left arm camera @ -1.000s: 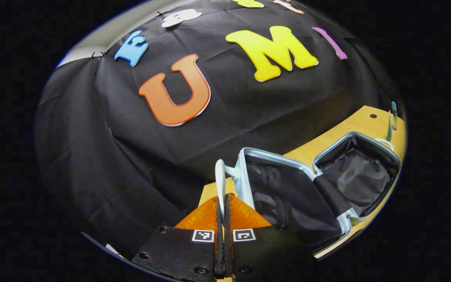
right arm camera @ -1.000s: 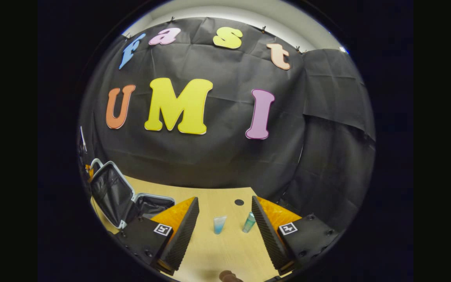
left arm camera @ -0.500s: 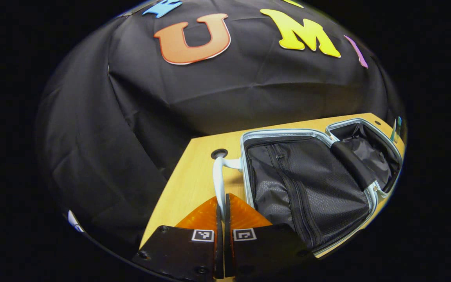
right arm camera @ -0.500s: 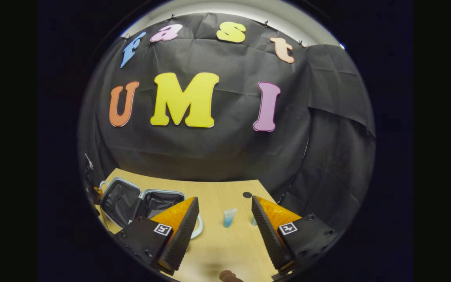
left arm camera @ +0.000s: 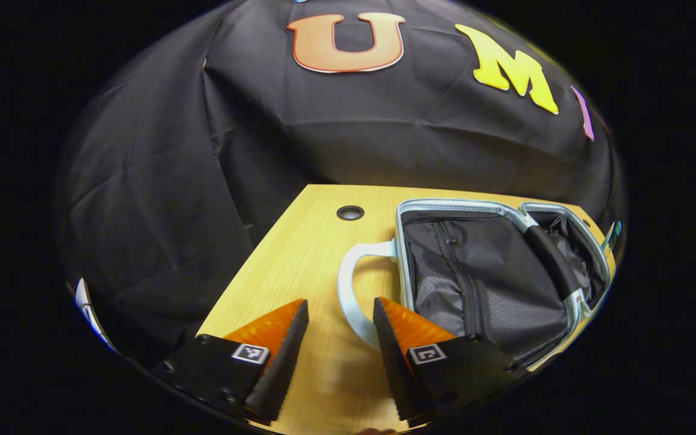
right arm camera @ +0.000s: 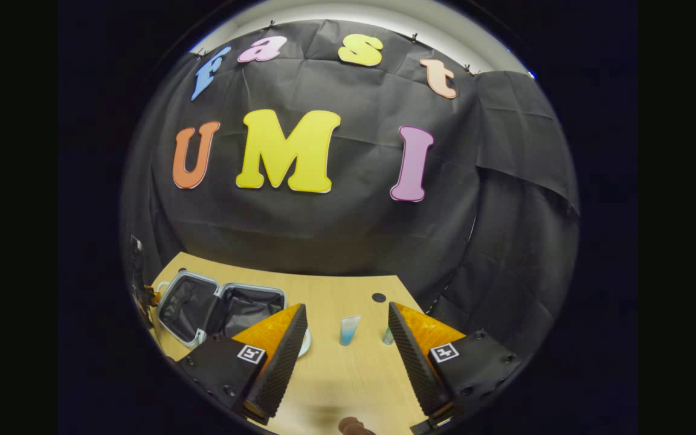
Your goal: First open the suitcase, pack the skin care products into it, and then close the suitcase.
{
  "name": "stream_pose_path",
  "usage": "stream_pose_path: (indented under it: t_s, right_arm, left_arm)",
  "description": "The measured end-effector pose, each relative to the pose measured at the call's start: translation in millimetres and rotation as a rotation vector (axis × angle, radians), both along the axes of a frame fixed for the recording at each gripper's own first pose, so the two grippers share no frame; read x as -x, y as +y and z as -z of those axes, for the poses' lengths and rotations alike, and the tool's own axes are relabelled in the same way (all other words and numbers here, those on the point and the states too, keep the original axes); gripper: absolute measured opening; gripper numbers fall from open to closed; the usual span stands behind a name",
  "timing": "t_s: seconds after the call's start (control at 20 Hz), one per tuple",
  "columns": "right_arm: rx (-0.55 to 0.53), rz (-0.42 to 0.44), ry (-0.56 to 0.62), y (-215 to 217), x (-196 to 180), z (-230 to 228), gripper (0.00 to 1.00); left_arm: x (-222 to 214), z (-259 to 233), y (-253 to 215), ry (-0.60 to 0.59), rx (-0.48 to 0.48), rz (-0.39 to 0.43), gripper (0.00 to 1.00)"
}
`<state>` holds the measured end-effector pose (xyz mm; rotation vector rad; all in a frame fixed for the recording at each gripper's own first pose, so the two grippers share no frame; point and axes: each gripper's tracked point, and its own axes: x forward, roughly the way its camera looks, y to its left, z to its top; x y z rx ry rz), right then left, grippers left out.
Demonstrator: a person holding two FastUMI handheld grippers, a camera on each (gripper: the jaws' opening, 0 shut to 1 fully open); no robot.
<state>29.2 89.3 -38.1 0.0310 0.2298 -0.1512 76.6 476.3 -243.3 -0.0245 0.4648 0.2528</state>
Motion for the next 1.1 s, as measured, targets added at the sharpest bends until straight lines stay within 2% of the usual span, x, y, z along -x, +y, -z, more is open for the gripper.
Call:
stream_pose_path:
  t_s: [0.05, 0.1, 0.15, 0.2, 0.25, 0.35, 0.5, 0.65, 0.9, 1.1]
  right_arm:
    - [-0.007, -0.010, 0.002, -1.8, 1.1, 1.3, 0.80]
    - [-0.010, -0.020, -0.003, -5.2, 1.4, 2.5, 0.80]
    - [-0.013, -0.036, -0.012, -7.9, 1.1, 1.7, 0.80]
    - [-0.010, -0.051, -0.017, -11.8, 0.3, 3.9, 0.80]
    - [-0.006, -0.072, -0.021, -16.4, -0.1, 6.2, 0.80]
    - [0.006, -0.107, -0.023, -27.2, -1.7, 11.3, 0.80]
    - [-0.033, -0.176, -0.025, -41.9, -1.4, 16.9, 0.80]
    - [-0.050, -0.211, -0.027, -66.4, -6.8, 21.7, 0.80]
    - [-0.067, -0.223, -0.021, -114.5, -18.0, 38.3, 0.80]
    - [-0.064, -0.202, 0.011, -154.1, -24.9, 61.3, 0.80]
  left_arm:
    - [5.5, -5.7, -9.7, -0.009, 0.013, 0.017, 0.77]
    - [11.4, -13.7, -18.9, -0.024, 0.016, 0.033, 0.80]
    - [14.0, -23.6, -30.5, -0.032, 0.008, 0.043, 0.90]
    - [17.2, -33.2, -42.6, -0.039, -0.007, 0.050, 0.90]
    - [17.7, -40.4, -53.6, -0.053, -0.024, 0.051, 1.00]
    - [20.9, -59.6, -90.0, -0.075, -0.025, 0.067, 1.00]
    - [16.2, -78.5, -159.3, -0.088, -0.032, 0.105, 1.00]
    - [5.8, -85.7, -238.3, -0.100, -0.069, 0.183, 1.00]
    - [-18.4, -79.4, -363.7, -0.091, -0.052, 0.336, 1.00]
    - [-34.9, -64.2, -456.5, -0.069, -0.005, 0.426, 1.00]
